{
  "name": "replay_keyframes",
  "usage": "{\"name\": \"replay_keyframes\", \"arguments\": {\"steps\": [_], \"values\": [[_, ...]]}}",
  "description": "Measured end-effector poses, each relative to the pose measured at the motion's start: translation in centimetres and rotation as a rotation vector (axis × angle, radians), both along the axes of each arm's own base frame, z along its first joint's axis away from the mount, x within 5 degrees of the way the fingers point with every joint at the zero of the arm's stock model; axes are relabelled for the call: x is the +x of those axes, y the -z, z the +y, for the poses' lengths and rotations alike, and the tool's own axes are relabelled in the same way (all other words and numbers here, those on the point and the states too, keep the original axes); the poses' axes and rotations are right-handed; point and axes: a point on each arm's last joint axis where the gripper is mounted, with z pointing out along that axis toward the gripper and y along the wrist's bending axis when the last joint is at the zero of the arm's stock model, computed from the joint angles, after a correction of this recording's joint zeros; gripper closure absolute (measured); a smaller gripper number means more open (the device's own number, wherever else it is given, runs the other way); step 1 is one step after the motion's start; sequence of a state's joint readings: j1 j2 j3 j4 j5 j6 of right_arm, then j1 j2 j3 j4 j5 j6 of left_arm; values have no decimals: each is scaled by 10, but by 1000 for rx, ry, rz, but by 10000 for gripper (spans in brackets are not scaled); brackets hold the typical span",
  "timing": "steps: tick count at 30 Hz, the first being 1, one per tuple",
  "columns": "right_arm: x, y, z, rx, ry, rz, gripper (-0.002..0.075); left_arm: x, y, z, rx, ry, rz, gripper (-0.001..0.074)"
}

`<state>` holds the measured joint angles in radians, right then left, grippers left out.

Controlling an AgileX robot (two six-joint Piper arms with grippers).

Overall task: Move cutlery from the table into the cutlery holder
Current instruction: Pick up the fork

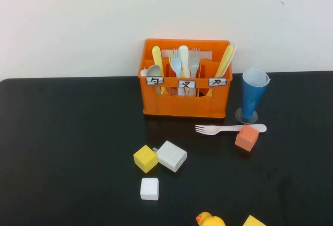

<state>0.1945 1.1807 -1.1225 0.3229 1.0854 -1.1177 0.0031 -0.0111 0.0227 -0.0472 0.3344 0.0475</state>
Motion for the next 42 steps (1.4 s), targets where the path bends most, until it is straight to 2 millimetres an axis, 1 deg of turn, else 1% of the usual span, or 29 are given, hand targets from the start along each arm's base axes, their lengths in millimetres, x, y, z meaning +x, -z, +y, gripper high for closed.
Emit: {"name": "replay_keyframes", "arguments": {"steps": [2, 5, 8, 10, 13, 18, 20, 22, 26, 32, 36, 40, 42], "values": [[15, 4, 12, -54, -58, 23, 729, 0, 0, 0, 0, 0, 0, 736], [40, 16, 31, -124, -136, 56, 729, 0, 0, 0, 3, 1, 0, 736], [61, 28, 48, -153, -201, 82, 725, 0, 0, 0, 3, 1, 0, 736], [74, 38, 57, -160, -239, 90, 703, 0, 0, 0, 3, 1, 0, 736], [92, 52, 73, -147, -281, 102, 625, 0, 0, 0, 3, 1, 0, 736], [113, 80, 96, -148, -315, 114, 430, 0, 0, 0, 3, 1, 0, 736], [119, 89, 101, -157, -318, 104, 387, 0, 0, 0, 3, 1, 0, 736], [126, 99, 107, -178, -320, 93, 367, 0, 0, 0, 3, 1, 0, 736], [140, 115, 116, -219, -280, 92, 357, 0, 0, 0, 3, 1, 0, 736], [157, 134, 120, -220, -158, 106, 356, 0, 0, 0, 3, 1, 0, 736], [160, 150, 127, -233, -149, 120, 376, 0, 0, 0, 3, 1, 0, 736], [160, 163, 140, -257, -177, 95, 389, 0, 0, 0, 3, 1, 0, 736], [162, 170, 144, -250, -154, 91, 390, 0, 0, 0, -1, 0, 0, 736]]}}
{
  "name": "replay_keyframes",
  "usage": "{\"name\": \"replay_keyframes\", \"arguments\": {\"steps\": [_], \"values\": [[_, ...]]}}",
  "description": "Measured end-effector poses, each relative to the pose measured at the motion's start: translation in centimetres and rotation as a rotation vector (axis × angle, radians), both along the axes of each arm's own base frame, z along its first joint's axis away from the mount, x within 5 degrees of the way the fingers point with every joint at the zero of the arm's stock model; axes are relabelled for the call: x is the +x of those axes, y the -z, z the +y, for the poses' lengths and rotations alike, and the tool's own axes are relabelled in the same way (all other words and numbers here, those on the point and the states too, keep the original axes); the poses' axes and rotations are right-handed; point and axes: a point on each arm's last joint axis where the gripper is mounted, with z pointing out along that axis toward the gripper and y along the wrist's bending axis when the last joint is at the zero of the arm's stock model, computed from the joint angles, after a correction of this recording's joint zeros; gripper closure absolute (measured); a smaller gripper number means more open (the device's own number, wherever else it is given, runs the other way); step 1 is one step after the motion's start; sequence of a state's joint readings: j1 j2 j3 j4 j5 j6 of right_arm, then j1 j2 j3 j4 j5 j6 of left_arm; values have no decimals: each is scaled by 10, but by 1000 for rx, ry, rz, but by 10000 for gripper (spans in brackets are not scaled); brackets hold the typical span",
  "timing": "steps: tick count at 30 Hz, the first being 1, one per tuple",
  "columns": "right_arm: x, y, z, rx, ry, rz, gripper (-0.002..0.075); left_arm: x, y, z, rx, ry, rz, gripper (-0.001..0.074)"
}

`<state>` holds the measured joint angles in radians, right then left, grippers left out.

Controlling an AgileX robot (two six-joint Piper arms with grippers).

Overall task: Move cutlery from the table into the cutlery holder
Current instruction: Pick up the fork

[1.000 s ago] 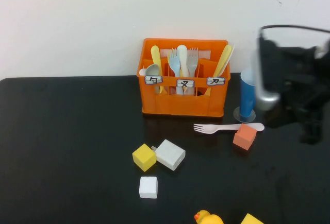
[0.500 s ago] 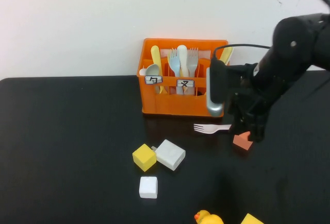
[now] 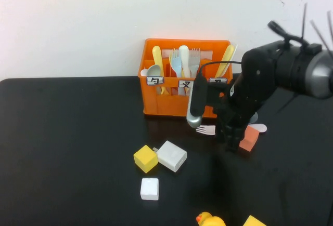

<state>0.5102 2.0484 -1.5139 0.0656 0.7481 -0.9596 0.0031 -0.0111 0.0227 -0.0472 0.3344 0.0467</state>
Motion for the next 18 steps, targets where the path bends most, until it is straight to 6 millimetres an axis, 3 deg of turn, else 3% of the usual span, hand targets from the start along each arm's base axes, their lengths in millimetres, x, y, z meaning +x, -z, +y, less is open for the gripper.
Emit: {"name": "replay_keyframes", "arguments": {"steps": [7, 18], "values": [[11, 10, -3, -35, 89, -76, 390, 0, 0, 0, 0, 0, 0, 736], [19, 35, -5, -112, 58, -100, 390, 0, 0, 0, 0, 0, 0, 736]]}}
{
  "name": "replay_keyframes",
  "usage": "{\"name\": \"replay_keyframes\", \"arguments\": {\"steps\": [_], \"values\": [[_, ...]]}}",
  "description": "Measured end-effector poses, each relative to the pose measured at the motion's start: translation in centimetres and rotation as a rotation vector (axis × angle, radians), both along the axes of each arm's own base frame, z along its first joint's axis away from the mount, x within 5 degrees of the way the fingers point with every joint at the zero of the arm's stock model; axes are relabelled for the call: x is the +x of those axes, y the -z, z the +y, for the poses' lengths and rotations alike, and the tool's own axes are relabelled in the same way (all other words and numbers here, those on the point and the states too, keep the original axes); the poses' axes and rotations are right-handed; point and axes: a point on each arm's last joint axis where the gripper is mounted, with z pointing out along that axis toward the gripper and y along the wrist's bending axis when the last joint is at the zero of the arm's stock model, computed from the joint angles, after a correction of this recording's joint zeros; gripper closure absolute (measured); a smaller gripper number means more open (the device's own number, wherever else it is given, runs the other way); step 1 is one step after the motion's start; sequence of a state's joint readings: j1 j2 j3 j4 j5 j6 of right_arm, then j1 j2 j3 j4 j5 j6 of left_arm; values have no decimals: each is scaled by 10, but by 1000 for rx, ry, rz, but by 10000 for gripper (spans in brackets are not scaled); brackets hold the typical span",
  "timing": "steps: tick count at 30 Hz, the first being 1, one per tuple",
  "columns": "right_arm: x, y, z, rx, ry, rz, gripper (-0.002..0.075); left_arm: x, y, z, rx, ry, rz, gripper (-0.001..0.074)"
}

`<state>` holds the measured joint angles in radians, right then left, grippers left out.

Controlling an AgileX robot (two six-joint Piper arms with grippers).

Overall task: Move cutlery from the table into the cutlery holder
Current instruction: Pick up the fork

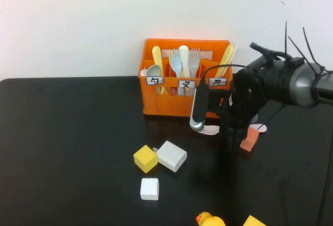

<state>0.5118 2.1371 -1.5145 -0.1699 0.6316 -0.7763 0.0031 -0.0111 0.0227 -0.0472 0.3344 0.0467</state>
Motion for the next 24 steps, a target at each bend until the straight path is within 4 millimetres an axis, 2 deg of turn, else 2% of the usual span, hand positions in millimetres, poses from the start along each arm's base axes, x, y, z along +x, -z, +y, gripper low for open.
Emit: {"name": "replay_keyframes", "arguments": {"steps": [15, 18, 23, 24], "values": [[3, 18, 1, -21, -10, 14, 400, 0, 0, 0, 0, 0, 0, 736], [1, 18, 0, -36, -7, 40, 461, 0, 0, 0, 2, 1, 0, 736], [-5, 18, -1, -76, -20, 91, 624, 0, 0, 0, 5, 1, 0, 736], [-6, 18, 0, -82, -22, 100, 624, 0, 0, 0, 5, 1, 0, 736]]}}
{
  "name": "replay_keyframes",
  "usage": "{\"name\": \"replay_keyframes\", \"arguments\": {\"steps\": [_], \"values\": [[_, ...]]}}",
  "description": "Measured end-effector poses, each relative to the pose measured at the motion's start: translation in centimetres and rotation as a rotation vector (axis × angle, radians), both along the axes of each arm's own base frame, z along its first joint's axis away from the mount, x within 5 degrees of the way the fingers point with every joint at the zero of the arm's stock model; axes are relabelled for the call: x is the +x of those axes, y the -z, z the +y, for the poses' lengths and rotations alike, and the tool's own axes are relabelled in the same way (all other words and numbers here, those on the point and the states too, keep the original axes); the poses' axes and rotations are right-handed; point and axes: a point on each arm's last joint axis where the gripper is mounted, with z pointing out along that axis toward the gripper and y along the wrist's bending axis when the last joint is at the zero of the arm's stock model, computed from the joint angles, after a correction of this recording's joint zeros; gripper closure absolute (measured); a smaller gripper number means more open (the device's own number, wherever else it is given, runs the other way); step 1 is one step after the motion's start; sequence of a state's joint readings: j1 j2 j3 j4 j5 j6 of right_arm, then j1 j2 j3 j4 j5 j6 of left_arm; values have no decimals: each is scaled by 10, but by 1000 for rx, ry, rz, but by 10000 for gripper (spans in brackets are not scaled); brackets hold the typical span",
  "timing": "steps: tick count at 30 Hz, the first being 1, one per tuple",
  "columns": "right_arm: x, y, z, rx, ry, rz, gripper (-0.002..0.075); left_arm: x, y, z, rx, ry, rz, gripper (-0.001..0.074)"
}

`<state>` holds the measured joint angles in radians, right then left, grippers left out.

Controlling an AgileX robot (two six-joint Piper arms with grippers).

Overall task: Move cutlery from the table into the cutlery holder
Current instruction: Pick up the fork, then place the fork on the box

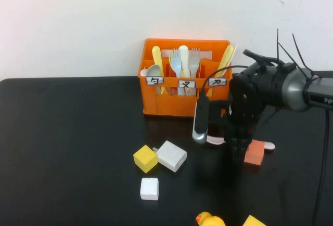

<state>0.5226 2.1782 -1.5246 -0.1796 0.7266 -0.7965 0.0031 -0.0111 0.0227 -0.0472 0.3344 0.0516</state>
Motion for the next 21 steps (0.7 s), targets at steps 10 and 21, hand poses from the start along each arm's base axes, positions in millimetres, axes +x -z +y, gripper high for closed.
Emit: {"name": "replay_keyframes", "arguments": {"steps": [10, 21], "values": [[-21, -17, 19, 21, -20, 59, 626, 0, 0, 0, 0, 0, 0, 736], [-49, -81, 32, 454, 131, -21, 640, 0, 0, 0, 0, 0, 0, 736]]}}
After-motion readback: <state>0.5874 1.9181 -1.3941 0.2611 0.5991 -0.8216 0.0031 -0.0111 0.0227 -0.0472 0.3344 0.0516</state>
